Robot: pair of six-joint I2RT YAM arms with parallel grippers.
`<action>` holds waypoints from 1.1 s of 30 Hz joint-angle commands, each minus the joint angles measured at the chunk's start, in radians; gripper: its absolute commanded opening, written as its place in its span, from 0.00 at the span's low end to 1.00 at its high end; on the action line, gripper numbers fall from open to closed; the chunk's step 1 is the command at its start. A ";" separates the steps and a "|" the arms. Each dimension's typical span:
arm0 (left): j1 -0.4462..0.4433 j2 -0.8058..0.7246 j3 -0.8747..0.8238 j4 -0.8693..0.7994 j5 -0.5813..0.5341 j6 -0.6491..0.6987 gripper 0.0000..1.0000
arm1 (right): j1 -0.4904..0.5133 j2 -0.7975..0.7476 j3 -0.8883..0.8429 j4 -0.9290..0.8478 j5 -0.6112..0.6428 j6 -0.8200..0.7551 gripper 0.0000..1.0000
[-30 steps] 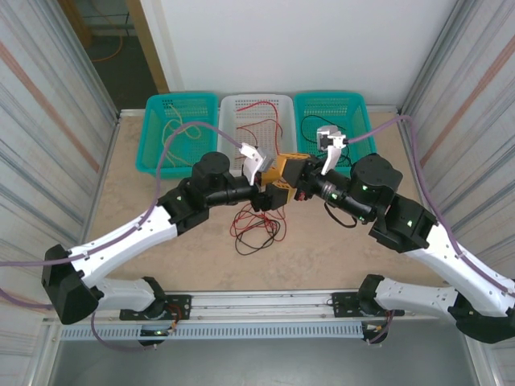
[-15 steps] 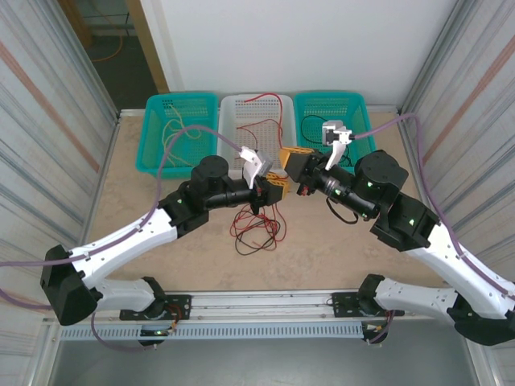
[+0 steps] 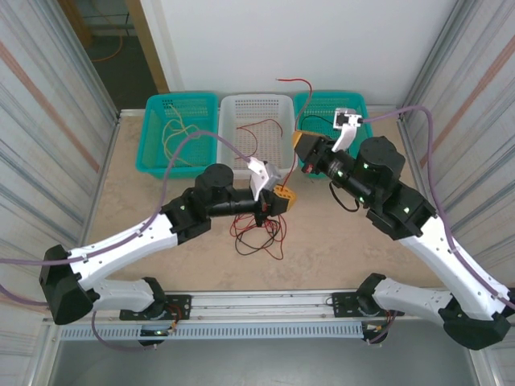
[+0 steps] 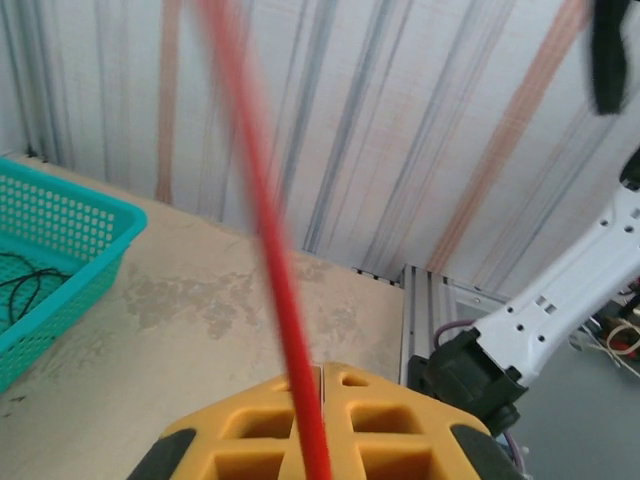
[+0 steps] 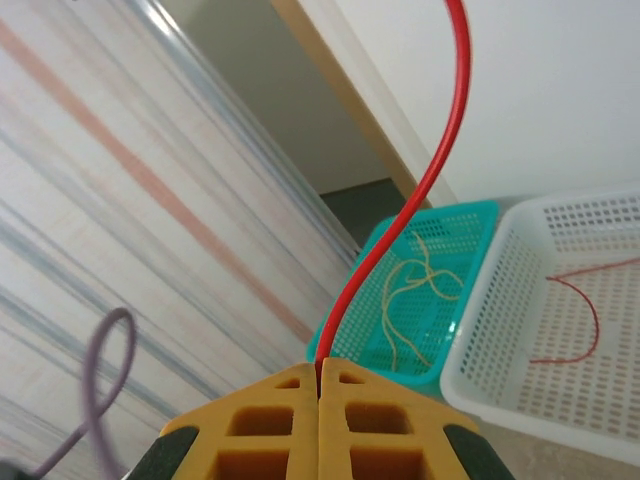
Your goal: Untangle the cables
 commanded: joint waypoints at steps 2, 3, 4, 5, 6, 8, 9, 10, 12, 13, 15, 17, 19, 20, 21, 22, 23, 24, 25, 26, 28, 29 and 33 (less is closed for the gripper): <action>-0.021 0.005 0.045 -0.067 0.041 0.080 0.00 | -0.039 0.052 0.037 -0.028 0.002 0.059 0.00; -0.021 0.010 0.049 -0.071 0.039 0.085 0.00 | -0.039 0.061 0.035 -0.029 0.002 0.059 0.00; -0.021 0.010 0.049 -0.072 0.029 0.088 0.00 | -0.038 0.066 0.031 -0.027 -0.001 0.061 0.00; -0.020 0.007 0.049 -0.070 0.013 0.089 0.00 | -0.039 0.069 0.030 -0.027 -0.003 0.062 0.00; -0.020 0.003 0.047 -0.064 -0.009 0.091 0.00 | -0.039 0.072 0.027 -0.027 -0.007 0.064 0.00; -0.006 -0.003 0.046 -0.046 -0.042 0.071 0.00 | -0.039 0.076 0.024 -0.025 -0.016 0.065 0.00; 0.015 -0.004 0.045 -0.026 -0.039 0.044 0.00 | -0.040 0.078 0.023 -0.028 -0.020 0.065 0.00; 0.041 -0.002 0.045 -0.006 -0.040 0.013 0.00 | -0.041 0.080 0.023 -0.031 -0.024 0.063 0.01; 0.087 0.006 0.066 -0.007 -0.093 -0.030 0.00 | -0.042 0.079 0.027 -0.052 -0.014 0.054 0.18; 0.109 0.012 0.084 -0.022 -0.112 -0.037 0.00 | -0.042 0.073 0.027 -0.065 0.001 0.049 0.28; 0.153 0.034 0.140 -0.066 -0.161 -0.047 0.00 | -0.043 0.048 0.016 -0.100 0.054 0.036 0.42; 0.203 0.071 0.206 -0.113 -0.171 -0.058 0.00 | -0.049 0.013 -0.003 -0.126 0.092 0.028 0.59; 0.251 0.122 0.282 -0.150 -0.168 -0.067 0.00 | -0.057 -0.020 -0.033 -0.153 0.115 0.021 0.61; 0.274 0.153 0.328 -0.167 -0.165 -0.067 0.00 | -0.060 -0.049 -0.053 -0.167 0.128 0.022 0.61; 0.295 0.186 0.374 -0.180 -0.159 -0.064 0.00 | -0.063 -0.072 -0.074 -0.182 0.136 0.024 0.61; 0.313 0.215 0.413 -0.190 -0.156 -0.062 0.00 | -0.066 -0.087 -0.094 -0.193 0.141 0.030 0.60; 0.332 0.248 0.454 -0.191 -0.146 -0.056 0.00 | -0.068 -0.106 -0.115 -0.209 0.142 0.038 0.60; 0.350 0.283 0.493 -0.190 -0.139 -0.050 0.00 | -0.067 -0.123 -0.135 -0.224 0.143 0.046 0.60; 0.368 0.319 0.528 -0.190 -0.140 -0.048 0.00 | -0.068 -0.136 -0.153 -0.239 0.145 0.050 0.60; 0.385 0.356 0.570 -0.193 -0.139 -0.047 0.00 | -0.067 -0.154 -0.172 -0.260 0.147 0.056 0.60; 0.420 0.436 0.655 -0.211 -0.133 -0.058 0.00 | -0.067 -0.186 -0.205 -0.295 0.152 0.069 0.59; 0.436 0.476 0.697 -0.217 -0.128 -0.065 0.00 | -0.068 -0.202 -0.223 -0.311 0.153 0.074 0.59; 0.486 0.620 0.841 -0.233 -0.137 -0.099 0.01 | -0.068 -0.244 -0.275 -0.354 0.155 0.094 0.59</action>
